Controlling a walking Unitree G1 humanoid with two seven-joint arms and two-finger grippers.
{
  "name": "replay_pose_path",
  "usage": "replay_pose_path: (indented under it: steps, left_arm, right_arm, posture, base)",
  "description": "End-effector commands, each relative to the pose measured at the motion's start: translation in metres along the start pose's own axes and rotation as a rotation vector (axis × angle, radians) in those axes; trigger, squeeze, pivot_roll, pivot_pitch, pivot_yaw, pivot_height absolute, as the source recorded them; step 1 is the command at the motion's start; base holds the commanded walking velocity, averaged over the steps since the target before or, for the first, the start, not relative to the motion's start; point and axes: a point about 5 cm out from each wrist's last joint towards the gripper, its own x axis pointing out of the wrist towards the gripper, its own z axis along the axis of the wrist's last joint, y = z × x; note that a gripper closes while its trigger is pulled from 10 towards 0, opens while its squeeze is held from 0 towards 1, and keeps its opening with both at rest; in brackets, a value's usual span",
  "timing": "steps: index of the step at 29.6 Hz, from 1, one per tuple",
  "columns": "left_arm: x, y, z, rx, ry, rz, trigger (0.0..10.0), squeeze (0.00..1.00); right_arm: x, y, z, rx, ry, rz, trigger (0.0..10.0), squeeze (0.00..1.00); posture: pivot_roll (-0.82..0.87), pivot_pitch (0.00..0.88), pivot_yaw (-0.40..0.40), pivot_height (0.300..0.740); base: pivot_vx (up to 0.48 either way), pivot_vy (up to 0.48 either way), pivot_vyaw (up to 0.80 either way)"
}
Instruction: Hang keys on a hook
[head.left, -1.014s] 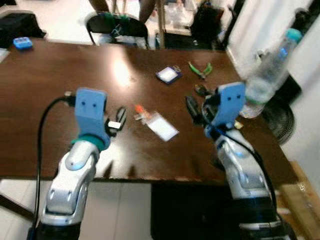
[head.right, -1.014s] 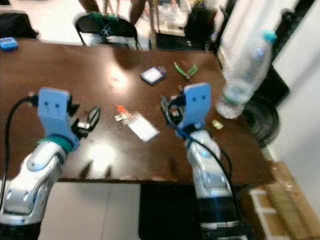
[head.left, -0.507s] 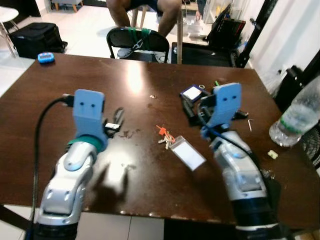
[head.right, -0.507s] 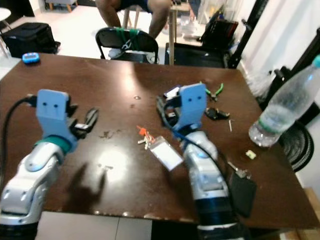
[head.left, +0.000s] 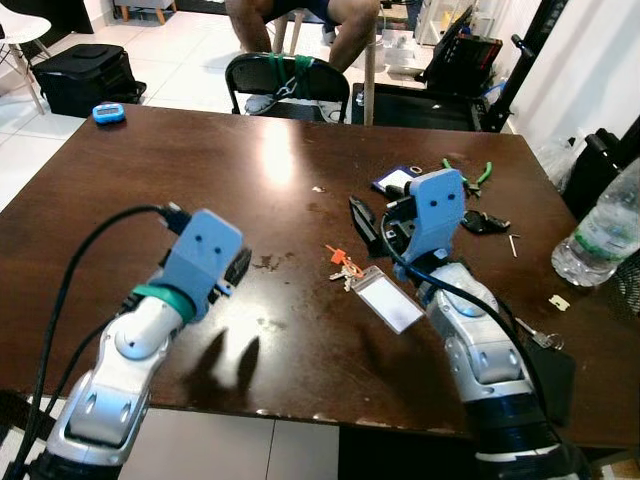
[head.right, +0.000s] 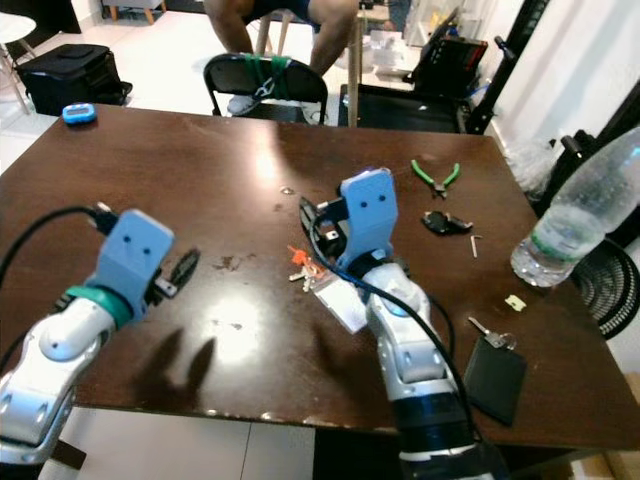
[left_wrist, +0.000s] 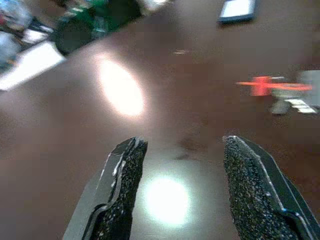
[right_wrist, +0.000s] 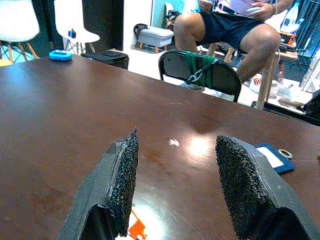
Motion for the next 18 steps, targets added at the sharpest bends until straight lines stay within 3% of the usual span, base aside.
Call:
replay_pose_path:
  steps: [1,2,4,8,11,15,16,17,18]
  left_arm:
    - [-0.002,-0.010,-0.002,-0.042,0.030,-0.052,10.0,0.00]
    - [-0.001,-0.017,-0.003,-0.043,0.047,-0.069,10.0,0.00]
    - [-0.001,-0.017,-0.003,-0.043,0.047,-0.069,10.0,0.00]
    - [0.008,-0.029,-0.012,-0.025,0.115,-0.062,10.0,0.00]
    - [0.021,-0.033,-0.023,-0.142,0.183,-0.012,10.0,0.00]
    - [0.024,-0.034,-0.026,-0.182,0.199,0.001,10.0,0.00]
    - [0.028,-0.032,-0.033,-0.267,0.236,0.022,10.0,0.00]
    - [0.028,-0.032,-0.033,-0.267,0.236,0.022,10.0,0.00]
    - [0.029,-0.030,-0.041,-0.320,0.271,0.040,10.0,0.00]
  right_arm:
    - [-0.002,0.003,-0.008,0.001,0.039,0.020,10.0,0.00]
    - [-0.002,0.003,-0.009,0.014,0.047,0.023,10.0,0.00]
    - [-0.002,0.003,-0.009,0.014,0.047,0.023,10.0,0.00]
    - [0.000,-0.001,-0.009,0.111,0.054,-0.004,10.0,0.00]
    - [0.006,0.006,-0.018,0.153,0.107,0.031,10.0,0.00]
    - [0.007,0.009,-0.022,0.145,0.132,0.051,10.0,0.00]
    - [0.008,0.014,-0.036,0.125,0.220,0.106,10.0,0.00]
    - [0.008,0.014,-0.036,0.125,0.220,0.106,10.0,0.00]
    - [0.008,0.011,-0.053,0.136,0.320,0.084,10.0,0.00]
  posture:
    - [-0.08,0.060,0.057,0.740]
    - [-0.07,0.062,0.058,0.740]
    - [-0.07,0.062,0.058,0.740]
    - [-0.07,0.069,0.058,0.740]
    - [-0.06,0.071,0.051,0.740]
    - [-0.06,0.071,0.052,0.740]
    - [-0.06,0.075,0.047,0.740]
    - [-0.06,0.075,0.047,0.740]
    - [-0.06,0.079,0.042,0.740]
  base:
    - [0.000,0.000,0.00]
    - [0.000,0.000,0.00]
    - [0.000,0.000,0.00]
    - [0.000,0.000,0.00]
    - [0.000,0.000,0.00]
    - [0.000,0.000,0.00]
    - [0.000,0.000,0.00]
    - [0.000,0.000,0.00]
    - [0.000,0.000,0.00]
